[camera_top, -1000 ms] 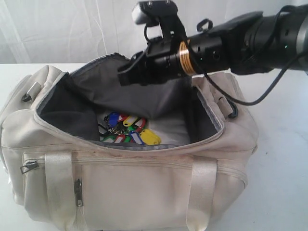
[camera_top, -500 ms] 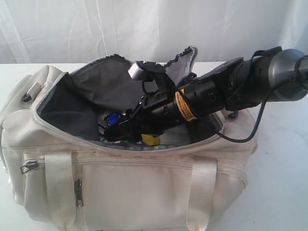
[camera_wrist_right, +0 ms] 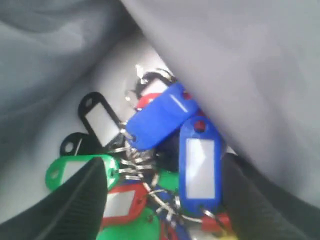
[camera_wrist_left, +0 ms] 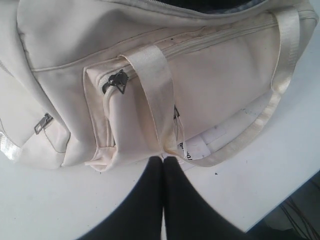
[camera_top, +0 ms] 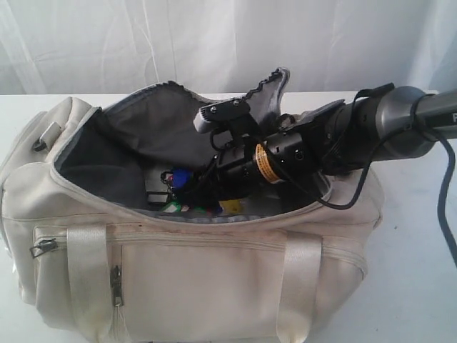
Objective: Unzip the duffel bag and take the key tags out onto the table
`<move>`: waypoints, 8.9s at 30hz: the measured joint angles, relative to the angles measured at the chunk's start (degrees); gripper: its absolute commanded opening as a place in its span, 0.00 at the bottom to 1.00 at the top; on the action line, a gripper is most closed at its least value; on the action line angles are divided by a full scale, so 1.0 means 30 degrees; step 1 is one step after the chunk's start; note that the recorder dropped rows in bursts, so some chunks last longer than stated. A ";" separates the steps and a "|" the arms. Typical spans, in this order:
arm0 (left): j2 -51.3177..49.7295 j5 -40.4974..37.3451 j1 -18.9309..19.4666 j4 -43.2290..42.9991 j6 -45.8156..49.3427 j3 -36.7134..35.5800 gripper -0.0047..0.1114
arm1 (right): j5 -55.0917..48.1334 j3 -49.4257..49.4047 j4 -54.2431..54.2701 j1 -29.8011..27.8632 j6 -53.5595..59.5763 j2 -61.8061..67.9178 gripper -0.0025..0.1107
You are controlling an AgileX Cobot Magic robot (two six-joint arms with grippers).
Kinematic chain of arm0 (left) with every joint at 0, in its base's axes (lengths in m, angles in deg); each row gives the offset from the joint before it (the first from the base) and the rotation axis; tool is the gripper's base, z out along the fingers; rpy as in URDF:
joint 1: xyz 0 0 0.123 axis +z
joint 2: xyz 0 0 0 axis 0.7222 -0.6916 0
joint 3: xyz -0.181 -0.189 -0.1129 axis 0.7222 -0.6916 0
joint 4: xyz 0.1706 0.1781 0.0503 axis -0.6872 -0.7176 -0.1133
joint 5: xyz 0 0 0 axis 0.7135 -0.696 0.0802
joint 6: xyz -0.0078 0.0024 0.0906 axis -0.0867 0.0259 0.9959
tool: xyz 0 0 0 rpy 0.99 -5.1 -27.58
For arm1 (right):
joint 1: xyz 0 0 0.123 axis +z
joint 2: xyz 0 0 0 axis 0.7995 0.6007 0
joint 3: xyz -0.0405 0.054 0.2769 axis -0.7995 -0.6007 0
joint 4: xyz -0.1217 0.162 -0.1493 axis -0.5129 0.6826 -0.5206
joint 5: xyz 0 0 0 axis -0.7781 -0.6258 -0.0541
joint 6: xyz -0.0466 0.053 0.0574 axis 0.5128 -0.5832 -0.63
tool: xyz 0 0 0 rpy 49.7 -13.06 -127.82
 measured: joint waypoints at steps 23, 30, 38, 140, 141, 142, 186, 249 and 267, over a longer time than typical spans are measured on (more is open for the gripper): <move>0.0000 0.0000 0.0000 0.0000 0.0000 0.0000 0.04 | -0.5480 0.0826 0.0185 0.2947 0.5472 0.0864 0.02; 0.0000 0.0000 0.0000 0.0000 0.0000 0.0000 0.04 | -0.5925 0.0826 0.0492 0.2947 0.5472 -0.0259 0.02; 0.0000 0.0000 0.0000 0.0000 0.0000 0.0000 0.04 | -0.6103 0.0826 0.0508 0.2947 0.5472 -0.3686 0.02; 0.0000 -0.0039 0.0000 0.0581 0.0000 0.0000 0.04 | -2.1066 -0.8324 0.1492 -0.2355 0.2532 -0.7910 0.56; 0.0000 -0.0039 0.0000 0.0581 0.0000 0.0000 0.04 | -2.1121 -0.8324 0.1492 -0.2355 0.2421 -0.8027 0.56; 0.0000 -0.0039 0.0000 0.0581 0.0000 0.0000 0.04 | -2.1170 -0.8324 0.1492 -0.2355 0.2355 -0.8198 0.56; 0.0000 0.7478 0.0000 0.0104 0.0781 0.0000 0.04 | -1.0820 -1.6916 0.5000 -0.2355 0.5821 -3.0023 0.02; 0.3131 1.2246 0.5676 -0.7348 -0.4564 -0.9608 0.04 | -1.0776 -1.6916 0.5000 -0.2355 0.5821 -3.0023 0.02; 0.3131 1.2380 0.5676 -0.7563 -0.3008 -0.9608 0.04 | -1.0776 -1.6916 0.5000 -0.2355 0.5821 -3.0023 0.02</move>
